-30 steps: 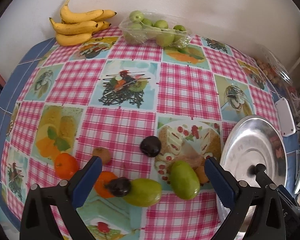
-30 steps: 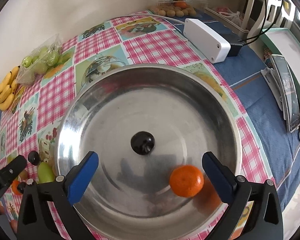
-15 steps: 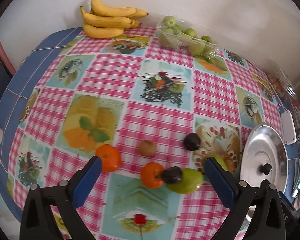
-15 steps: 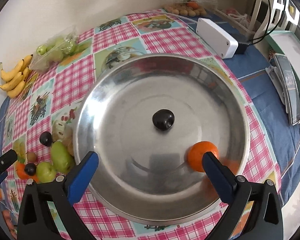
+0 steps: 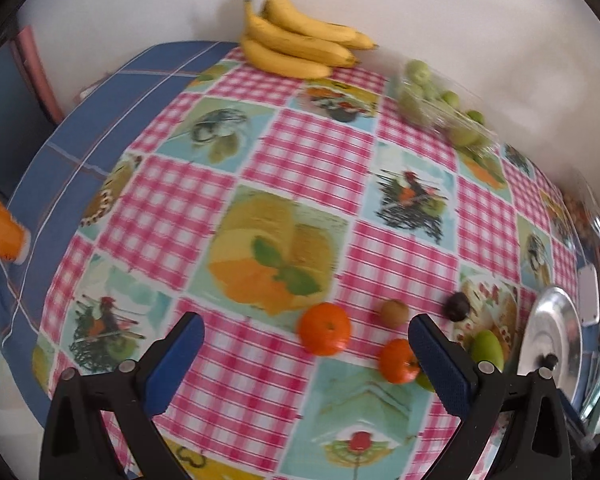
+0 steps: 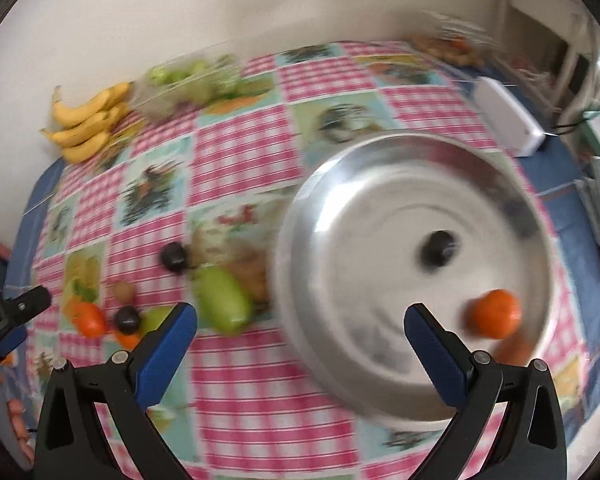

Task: Organize fruits
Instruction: 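Move both grippers back from the bowl toward the loose fruit, then grasp another dark plum with the right gripper while the left gripper grasps a tangerine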

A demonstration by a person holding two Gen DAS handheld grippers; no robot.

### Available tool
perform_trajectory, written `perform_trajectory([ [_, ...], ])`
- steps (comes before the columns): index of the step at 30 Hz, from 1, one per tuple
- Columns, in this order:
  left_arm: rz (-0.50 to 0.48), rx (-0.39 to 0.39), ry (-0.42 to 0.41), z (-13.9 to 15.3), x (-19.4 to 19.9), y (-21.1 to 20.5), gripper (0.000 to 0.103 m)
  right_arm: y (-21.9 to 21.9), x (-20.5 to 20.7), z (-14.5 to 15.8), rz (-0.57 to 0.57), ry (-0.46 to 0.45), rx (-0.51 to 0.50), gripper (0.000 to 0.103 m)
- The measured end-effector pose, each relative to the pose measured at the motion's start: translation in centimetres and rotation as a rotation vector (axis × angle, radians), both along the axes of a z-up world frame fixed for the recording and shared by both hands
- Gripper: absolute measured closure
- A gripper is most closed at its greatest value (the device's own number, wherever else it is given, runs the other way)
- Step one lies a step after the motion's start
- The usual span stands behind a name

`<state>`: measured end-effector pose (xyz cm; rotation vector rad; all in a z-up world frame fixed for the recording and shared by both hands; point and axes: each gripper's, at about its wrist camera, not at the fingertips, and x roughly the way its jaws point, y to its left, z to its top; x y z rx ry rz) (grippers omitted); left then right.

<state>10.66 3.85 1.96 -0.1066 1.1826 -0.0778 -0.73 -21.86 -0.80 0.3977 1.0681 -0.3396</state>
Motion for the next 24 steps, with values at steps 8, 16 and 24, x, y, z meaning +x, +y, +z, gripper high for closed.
perform_trajectory([
  [8, 0.081, -0.014, 0.001, -0.2, 1.0, 3.6, 0.000, 6.1, 3.3, -0.6, 0.160, -0.032, 0.087, 0.000],
  [16, 0.097, -0.028, 0.008, -0.9, 1.4, 4.5, 0.000, 8.8, 5.0, -1.4, 0.225, -0.049, 0.151, 0.000],
  [24, -0.004, -0.101, 0.037, -1.6, 1.5, 2.4, 0.000, 9.3, 5.3, -1.5, 0.253, -0.053, 0.124, 0.023],
])
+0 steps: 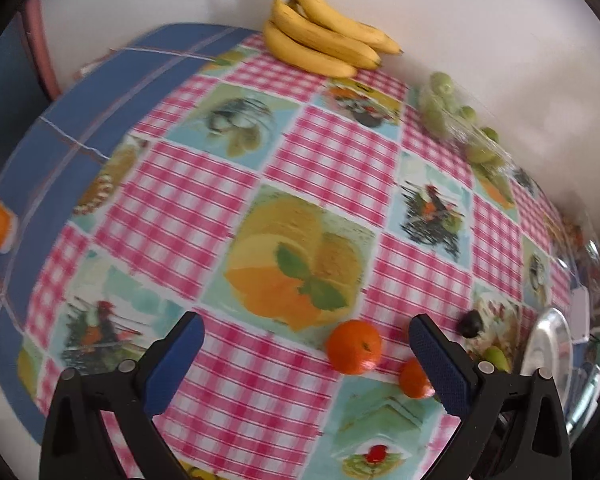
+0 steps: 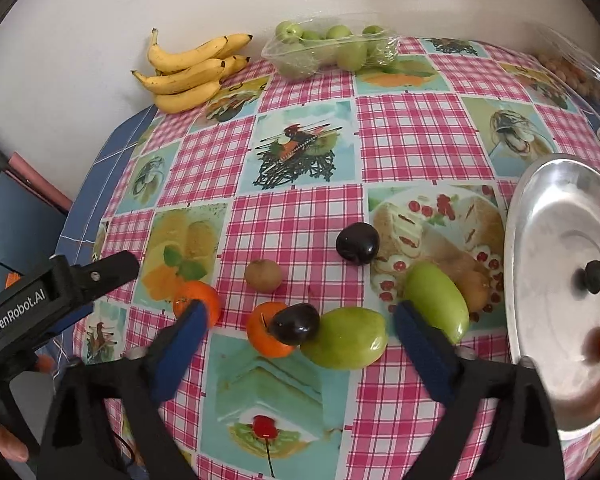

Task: Organize fruits
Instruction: 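Grasp another dark plum with the right gripper while the left gripper grasps a tangerine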

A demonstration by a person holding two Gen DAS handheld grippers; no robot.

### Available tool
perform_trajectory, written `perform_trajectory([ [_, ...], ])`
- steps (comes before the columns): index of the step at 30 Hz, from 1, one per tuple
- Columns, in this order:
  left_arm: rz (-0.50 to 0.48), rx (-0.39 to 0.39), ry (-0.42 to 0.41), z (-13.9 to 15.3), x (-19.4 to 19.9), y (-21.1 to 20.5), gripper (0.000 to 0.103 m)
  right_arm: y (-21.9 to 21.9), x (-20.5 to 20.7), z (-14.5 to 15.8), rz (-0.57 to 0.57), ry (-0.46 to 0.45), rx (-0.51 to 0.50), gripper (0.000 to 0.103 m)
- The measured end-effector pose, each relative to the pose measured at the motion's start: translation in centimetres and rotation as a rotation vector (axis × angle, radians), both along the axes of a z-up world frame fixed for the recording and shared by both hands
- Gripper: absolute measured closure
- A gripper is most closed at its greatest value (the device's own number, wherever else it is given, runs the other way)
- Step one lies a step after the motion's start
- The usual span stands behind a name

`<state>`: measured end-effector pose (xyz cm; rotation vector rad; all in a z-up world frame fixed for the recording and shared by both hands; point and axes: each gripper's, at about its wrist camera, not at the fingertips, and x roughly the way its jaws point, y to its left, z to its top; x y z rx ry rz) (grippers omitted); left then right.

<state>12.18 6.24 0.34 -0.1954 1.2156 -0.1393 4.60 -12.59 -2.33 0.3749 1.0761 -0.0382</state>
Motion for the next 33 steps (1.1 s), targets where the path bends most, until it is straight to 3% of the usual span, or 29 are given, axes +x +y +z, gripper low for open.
perform_trajectory([
  [1, -0.008, -0.005, 0.007, -0.1, 0.0, -0.2, 0.000, 0.0, 0.0, 0.0, 0.000, 0.003, -0.002, 0.032],
  [5, -0.036, -0.002, 0.028, -0.4, 0.1, -1.0, 0.000, 0.3, 0.2, -0.2, 0.018, 0.011, -0.018, 0.040],
  [7, -0.033, -0.016, 0.039, -0.6, 0.1, -1.0, 0.000, 0.4, 0.2, -0.1, 0.028, 0.009, -0.017, 0.054],
  [10, -0.030, -0.029, 0.064, -1.2, 0.2, -1.2, 0.002, 0.6, 0.3, -0.2, 0.042, 0.012, -0.031, 0.058],
  [12, -0.033, -0.033, 0.081, -1.6, 0.2, -1.5, 0.011, 0.7, 0.4, -0.3, 0.049, 0.015, -0.037, 0.065],
  [16, -0.037, -0.040, 0.090, -2.1, 0.3, -1.9, 0.018, 1.0, 0.5, -0.5, 0.070, 0.025, -0.034, 0.071],
  [18, -0.043, -0.051, 0.097, -2.3, 0.4, -2.1, 0.027, 1.1, 0.6, -0.6, 0.074, 0.032, -0.044, 0.076],
  [22, -0.048, -0.069, 0.118, -2.8, 0.4, -2.4, 0.033, 1.1, 0.6, -0.6, 0.077, 0.035, -0.053, 0.077],
  [30, -0.063, -0.087, 0.151, -3.9, 0.5, -3.3, 0.060, 0.7, 0.4, 0.4, 0.071, 0.008, -0.042, 0.077],
  [33, -0.062, -0.096, 0.150, -3.8, 0.5, -3.2, 0.061, 0.6, 0.4, 0.6, 0.066, 0.002, -0.038, 0.077],
])
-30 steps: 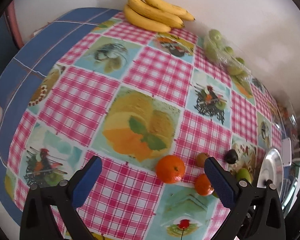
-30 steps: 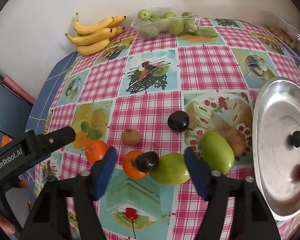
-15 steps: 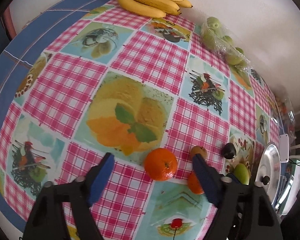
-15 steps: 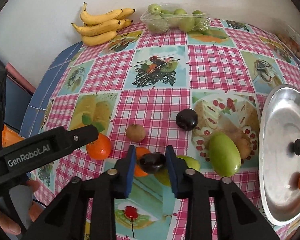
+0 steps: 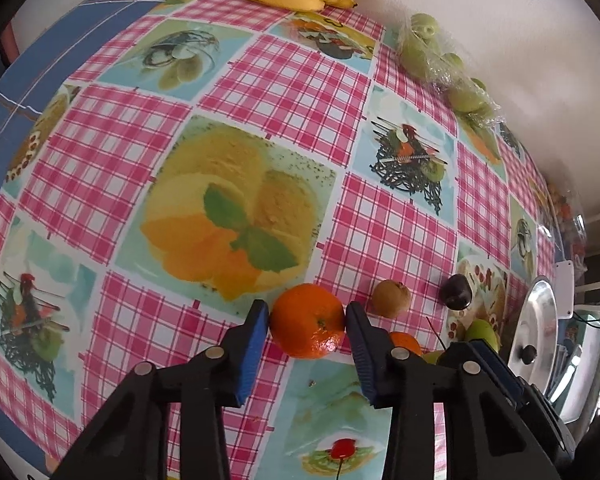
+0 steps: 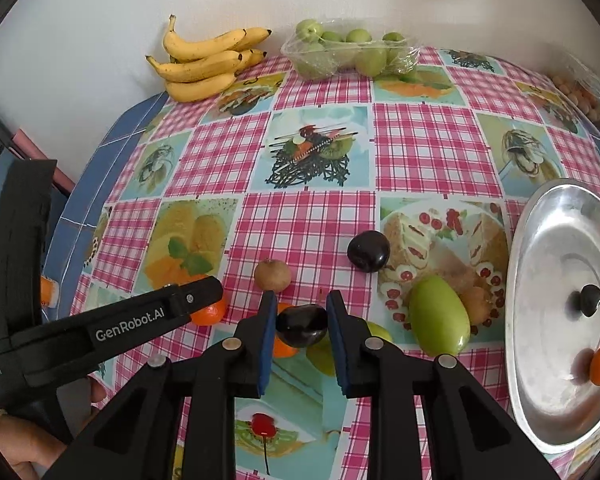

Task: Organize fruits
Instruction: 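Grasp another dark plum with the right gripper while the left gripper grasps a tangerine, then carry the plum and tangerine into the steel bowl and open both grippers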

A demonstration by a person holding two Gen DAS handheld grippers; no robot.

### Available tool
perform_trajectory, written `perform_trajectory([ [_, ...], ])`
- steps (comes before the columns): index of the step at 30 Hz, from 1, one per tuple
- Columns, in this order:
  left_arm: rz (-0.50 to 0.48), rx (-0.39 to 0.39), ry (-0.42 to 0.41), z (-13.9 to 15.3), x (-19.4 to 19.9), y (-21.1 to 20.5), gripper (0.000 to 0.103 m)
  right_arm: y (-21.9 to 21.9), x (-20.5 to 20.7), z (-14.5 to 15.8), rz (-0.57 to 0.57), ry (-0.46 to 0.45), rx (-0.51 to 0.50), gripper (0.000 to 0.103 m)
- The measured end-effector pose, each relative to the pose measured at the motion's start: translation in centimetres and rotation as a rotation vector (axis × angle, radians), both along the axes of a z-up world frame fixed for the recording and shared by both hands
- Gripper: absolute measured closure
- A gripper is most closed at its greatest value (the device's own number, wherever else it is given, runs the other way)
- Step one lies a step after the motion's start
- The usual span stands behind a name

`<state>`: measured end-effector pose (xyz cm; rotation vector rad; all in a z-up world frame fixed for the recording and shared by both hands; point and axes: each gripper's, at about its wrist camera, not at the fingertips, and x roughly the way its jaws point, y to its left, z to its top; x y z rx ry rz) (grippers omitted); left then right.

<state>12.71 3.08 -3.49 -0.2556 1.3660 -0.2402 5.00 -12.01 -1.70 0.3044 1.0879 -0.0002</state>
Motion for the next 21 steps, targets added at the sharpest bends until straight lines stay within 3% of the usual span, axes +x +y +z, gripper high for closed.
perform_trajectory([
  [3, 0.013, -0.039, 0.015, -0.1, 0.0, 0.2, 0.061, -0.2, -0.1, 0.0, -0.009, 0.001, 0.006, 0.077],
  [21, 0.087, -0.057, -0.059, 2.5, 0.0, 2.1, 0.062, -1.2, -0.5, 0.3, -0.051, 0.001, 0.029, 0.077],
])
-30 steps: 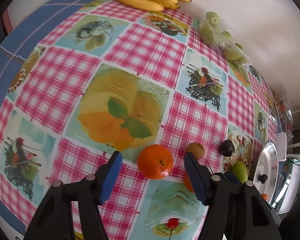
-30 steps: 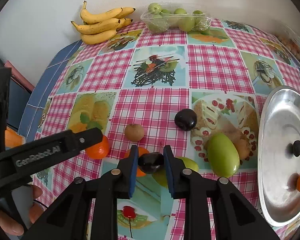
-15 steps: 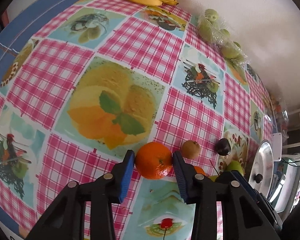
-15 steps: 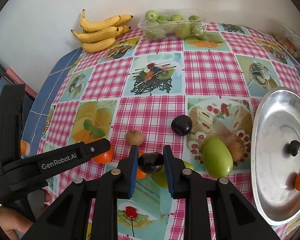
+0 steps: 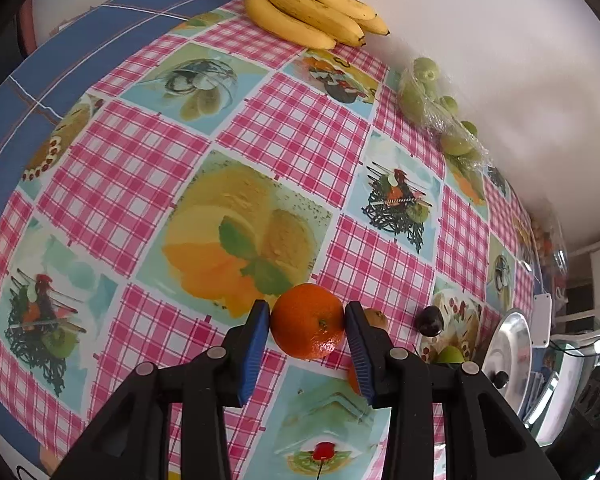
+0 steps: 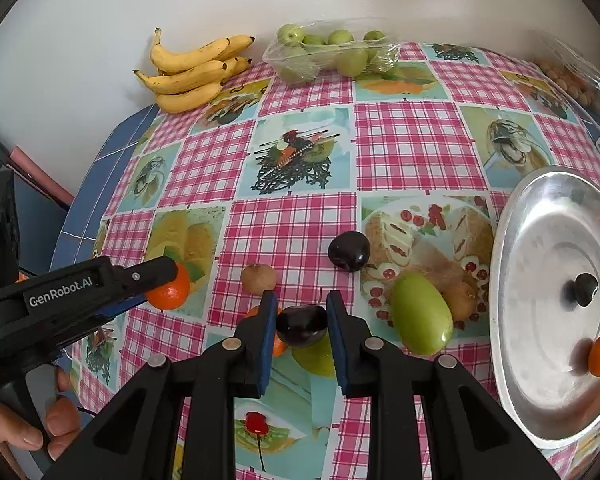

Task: Organize fruits
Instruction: 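Carry the plum and tangerine into the steel bowl and open both grippers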

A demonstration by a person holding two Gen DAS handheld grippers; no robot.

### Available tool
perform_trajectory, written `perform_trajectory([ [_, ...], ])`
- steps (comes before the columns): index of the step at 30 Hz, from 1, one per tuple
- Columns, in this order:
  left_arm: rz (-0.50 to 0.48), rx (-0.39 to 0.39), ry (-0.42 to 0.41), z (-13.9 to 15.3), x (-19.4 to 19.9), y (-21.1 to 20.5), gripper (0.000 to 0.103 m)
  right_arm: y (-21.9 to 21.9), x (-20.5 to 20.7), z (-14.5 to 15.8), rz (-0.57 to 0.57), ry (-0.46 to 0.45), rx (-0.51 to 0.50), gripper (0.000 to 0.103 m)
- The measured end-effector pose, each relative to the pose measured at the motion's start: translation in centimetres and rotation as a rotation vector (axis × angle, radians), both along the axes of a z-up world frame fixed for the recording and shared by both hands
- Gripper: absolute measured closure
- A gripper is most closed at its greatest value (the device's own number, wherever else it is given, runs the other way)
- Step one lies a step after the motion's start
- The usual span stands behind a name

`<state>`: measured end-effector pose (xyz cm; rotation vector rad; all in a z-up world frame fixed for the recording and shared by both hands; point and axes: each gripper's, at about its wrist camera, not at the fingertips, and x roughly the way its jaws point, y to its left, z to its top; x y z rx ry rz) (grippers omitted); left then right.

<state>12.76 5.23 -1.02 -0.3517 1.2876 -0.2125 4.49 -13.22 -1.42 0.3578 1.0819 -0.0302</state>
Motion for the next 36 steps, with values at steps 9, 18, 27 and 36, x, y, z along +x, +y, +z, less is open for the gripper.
perform_trajectory([
  [9, 0.011, -0.004, -0.020, 0.5, -0.2, -0.2, 0.062, -0.9, -0.4, 0.3, -0.018, -0.005, 0.001, 0.077],
  [18, -0.007, -0.007, -0.034, 1.2, -0.7, -1.7, 0.062, -2.8, -1.2, 0.7, -0.060, -0.012, 0.003, 0.077],
  [27, -0.050, -0.017, -0.042, 1.5, -1.4, -4.1, 0.062, -5.5, -2.5, 1.1, -0.117, -0.023, 0.017, 0.077],
  [36, -0.099, -0.019, -0.047, 1.6, -2.4, -6.9, 0.062, -8.7, -4.0, 1.5, -0.185, -0.036, 0.038, 0.077],
])
